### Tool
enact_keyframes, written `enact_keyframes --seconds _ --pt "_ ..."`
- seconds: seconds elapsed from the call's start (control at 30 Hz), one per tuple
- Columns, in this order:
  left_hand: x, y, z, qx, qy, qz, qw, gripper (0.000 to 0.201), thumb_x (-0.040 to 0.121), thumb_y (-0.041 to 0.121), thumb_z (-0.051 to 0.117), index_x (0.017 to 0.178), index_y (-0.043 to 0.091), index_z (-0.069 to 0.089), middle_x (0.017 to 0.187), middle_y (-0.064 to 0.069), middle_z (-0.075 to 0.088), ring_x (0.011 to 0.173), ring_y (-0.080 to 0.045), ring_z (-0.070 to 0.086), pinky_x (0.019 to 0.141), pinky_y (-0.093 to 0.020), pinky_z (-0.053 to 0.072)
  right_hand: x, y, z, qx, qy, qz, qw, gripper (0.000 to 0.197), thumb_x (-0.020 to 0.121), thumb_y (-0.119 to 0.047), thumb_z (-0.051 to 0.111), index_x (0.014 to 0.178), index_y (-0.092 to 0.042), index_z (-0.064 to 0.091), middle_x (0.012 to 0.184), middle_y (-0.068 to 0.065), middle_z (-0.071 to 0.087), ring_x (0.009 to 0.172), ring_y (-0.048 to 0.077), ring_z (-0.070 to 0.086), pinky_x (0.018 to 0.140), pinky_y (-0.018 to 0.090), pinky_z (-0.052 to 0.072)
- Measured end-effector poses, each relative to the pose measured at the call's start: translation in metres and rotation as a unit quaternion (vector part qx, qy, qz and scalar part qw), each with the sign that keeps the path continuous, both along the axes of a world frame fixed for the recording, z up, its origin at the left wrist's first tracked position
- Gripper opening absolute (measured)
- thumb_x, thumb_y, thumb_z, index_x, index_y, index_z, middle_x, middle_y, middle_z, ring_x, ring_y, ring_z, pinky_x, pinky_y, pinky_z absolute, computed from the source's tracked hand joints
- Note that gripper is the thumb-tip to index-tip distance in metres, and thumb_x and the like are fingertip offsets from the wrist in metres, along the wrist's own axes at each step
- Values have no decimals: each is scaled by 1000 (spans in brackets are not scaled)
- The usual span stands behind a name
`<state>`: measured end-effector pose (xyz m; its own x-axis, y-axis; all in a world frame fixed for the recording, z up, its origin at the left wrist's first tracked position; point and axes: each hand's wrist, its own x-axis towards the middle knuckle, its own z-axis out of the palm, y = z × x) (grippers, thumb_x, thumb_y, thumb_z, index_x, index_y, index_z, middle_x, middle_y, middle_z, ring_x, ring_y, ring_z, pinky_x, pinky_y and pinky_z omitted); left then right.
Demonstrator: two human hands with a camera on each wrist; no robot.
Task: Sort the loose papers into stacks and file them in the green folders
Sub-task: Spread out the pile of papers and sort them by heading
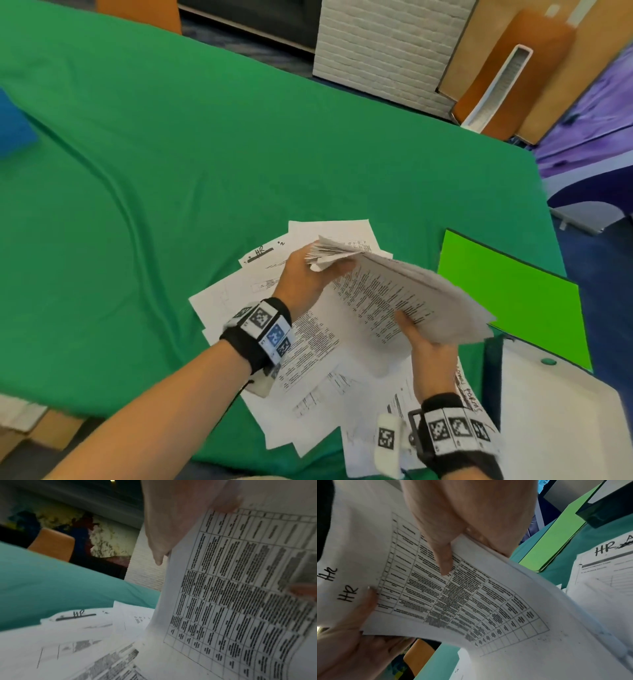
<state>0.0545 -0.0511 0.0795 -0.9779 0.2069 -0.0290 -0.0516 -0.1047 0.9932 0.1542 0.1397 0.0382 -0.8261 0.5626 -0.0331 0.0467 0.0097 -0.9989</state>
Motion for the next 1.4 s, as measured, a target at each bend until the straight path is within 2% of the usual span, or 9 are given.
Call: enact_keyframes --seconds 0.23,0.47,0.57,0.7,0.87,1.03,1.17,1.27,1.4 --pt "-2 3 28 85 54 10 995 46 78 19 74 116 3 53 114 -8 69 104 -23 67 87 -40 56 -5 -14 26 -18 76 -71 994 51 77 -6 77 124 -8 59 113 -3 70 104 8 66 90 22 53" --pt "-17 -2 -17 45 -2 -40 998 43 83 9 73 123 6 59 115 -2 70 106 -16 67 84 -26 57 -4 -24 -7 -8 -28 0 1000 40 77 -3 77 106 -26 61 106 -13 67 93 -1 65 78 11 52" --pt "-23 0 -24 -8 15 -56 998 40 87 22 71 123 10 59 114 2 69 102 -12 66 84 -25 57 -13 -25 -10 19 -51 -5 998 35 87 -17 71 116 -30 58 114 -13 64 107 6 60 86 18 48" --pt "-38 -11 -45 -102 14 -6 995 59 73 48 79 113 16 51 116 3 61 108 -13 59 87 -28 51 -25 -12 17 90 -29 -87 992 10 87 -22 71 96 -17 68 95 8 72 84 13 65 75 25 50" --pt "-49 -59 -98 -459 -66 -9 886 70 73 44 80 126 13 46 128 -6 52 117 -24 50 101 -43 44 -1 38 24 135 -68 -162 975 27 88 -21 70 105 -1 68 95 15 68 83 24 63 75 35 51" --pt "-42 -76 -125 -610 -112 -73 781 98 56 63 83 130 12 42 128 -9 47 118 -27 48 98 -48 47 31 73 -2 57 -151 -171 972 38 85 -17 72 119 -2 62 112 15 67 99 29 63 94 46 50" --pt "-27 -64 -128 -576 -149 -77 800 70 65 48 84 113 14 46 107 -5 58 93 -23 57 84 -39 52 45 77 -19 -53 -195 -135 970 43 87 -9 68 129 -9 58 118 9 64 101 28 61 90 38 46" --pt "-20 -50 -122 -549 -114 -63 825 33 87 34 69 107 12 57 106 -9 66 86 -24 59 80 -33 51 47 75 -30 -143 -217 -80 962 37 86 -7 68 121 -17 61 113 8 68 99 30 65 91 46 49" --pt "-6 -30 -103 -379 -164 -73 908 49 101 32 49 141 6 42 148 -13 43 131 -29 45 106 -36 36 47 69 -57 -221 -255 -31 941 68 68 -15 82 130 -16 56 121 12 67 107 36 64 94 59 48"
